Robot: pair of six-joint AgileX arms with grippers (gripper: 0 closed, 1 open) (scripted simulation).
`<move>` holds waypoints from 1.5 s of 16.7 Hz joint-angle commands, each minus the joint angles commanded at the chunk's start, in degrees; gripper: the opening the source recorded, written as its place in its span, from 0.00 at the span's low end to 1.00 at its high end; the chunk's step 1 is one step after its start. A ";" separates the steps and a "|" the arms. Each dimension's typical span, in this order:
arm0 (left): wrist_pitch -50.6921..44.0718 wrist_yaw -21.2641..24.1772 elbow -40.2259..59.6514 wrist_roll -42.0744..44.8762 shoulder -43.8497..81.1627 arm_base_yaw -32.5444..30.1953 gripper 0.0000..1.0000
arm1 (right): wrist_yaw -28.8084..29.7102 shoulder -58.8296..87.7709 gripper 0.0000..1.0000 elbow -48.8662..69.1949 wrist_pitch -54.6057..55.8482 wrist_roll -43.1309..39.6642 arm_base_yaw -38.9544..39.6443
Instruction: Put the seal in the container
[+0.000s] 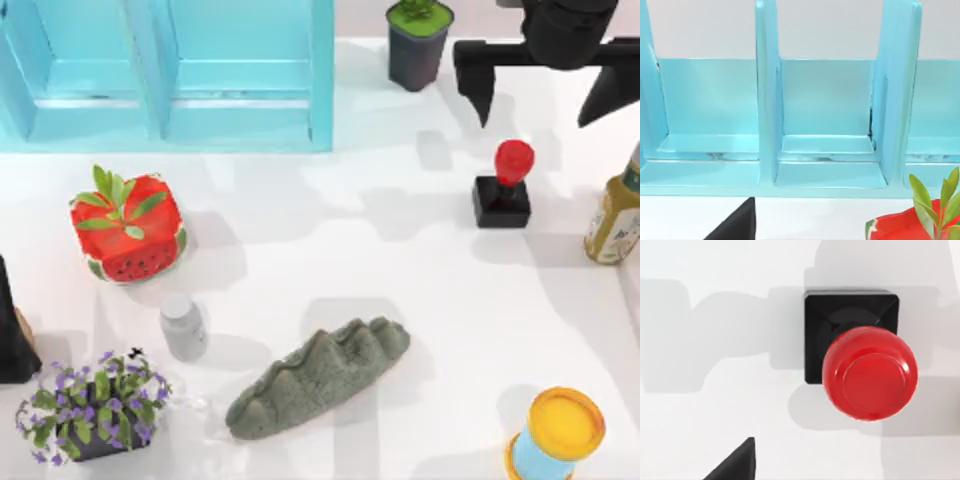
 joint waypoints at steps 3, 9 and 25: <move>0.00 0.00 0.00 0.00 0.00 0.00 1.00 | -0.02 0.32 1.00 -1.59 1.92 0.15 0.35; 0.00 0.00 0.00 0.00 0.00 0.00 1.00 | -0.04 1.64 1.00 -12.05 13.71 0.53 0.77; 0.00 0.00 0.00 0.00 0.00 0.00 1.00 | -0.07 1.40 0.47 -20.18 21.59 -0.17 0.07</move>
